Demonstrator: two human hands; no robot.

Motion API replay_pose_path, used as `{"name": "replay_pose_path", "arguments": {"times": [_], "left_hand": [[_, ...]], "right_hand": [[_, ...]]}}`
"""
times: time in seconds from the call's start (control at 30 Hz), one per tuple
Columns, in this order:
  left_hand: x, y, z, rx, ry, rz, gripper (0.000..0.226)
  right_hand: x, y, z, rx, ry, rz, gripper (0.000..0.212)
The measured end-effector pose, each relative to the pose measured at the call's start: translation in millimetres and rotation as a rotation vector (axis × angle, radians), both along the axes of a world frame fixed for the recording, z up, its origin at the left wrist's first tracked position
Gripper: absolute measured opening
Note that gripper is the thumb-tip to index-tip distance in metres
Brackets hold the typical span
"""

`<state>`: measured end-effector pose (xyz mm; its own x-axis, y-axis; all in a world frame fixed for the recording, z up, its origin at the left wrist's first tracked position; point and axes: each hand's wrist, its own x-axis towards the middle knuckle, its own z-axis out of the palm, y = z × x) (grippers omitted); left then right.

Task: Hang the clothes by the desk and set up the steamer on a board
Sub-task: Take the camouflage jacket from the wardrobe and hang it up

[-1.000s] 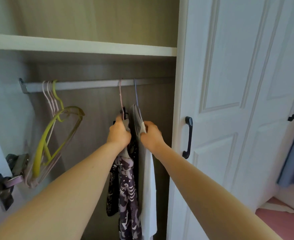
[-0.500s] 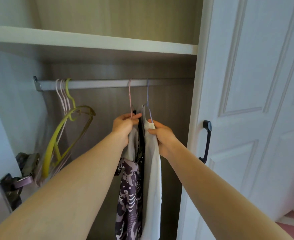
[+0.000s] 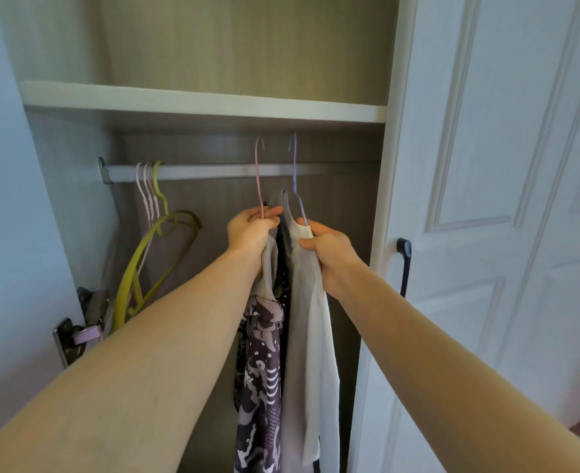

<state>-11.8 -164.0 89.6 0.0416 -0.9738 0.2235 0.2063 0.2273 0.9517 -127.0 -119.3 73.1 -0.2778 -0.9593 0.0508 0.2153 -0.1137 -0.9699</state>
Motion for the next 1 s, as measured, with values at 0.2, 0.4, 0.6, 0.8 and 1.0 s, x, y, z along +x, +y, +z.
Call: {"name": "replay_pose_path", "arguments": {"times": [0.2,0.4,0.6,0.8,1.0], "left_hand": [[-4.8,40.3,-12.0,0.068,0.041,0.007,0.022],[-5.8,91.2,-19.6,0.169,-0.081,-0.036,0.024],[3.1,153.3,-18.9,0.271,-0.027,-0.105,0.015],[13.0,221.4,-32.3,0.309,-0.036,-0.134,0.019],[34.6,295.5,-48.2,0.300,0.008,-0.259,0.018]], "right_hand": [[5.8,53.4,-4.4,0.030,0.021,-0.016,0.038],[8.7,112.2,-23.9,0.067,0.022,0.011,0.035],[11.7,183.6,-38.7,0.101,0.030,0.003,0.037],[10.4,271.6,-40.7,0.097,0.070,-0.021,0.035],[19.4,355.5,-38.0,0.093,0.119,-0.010,0.034]]}}
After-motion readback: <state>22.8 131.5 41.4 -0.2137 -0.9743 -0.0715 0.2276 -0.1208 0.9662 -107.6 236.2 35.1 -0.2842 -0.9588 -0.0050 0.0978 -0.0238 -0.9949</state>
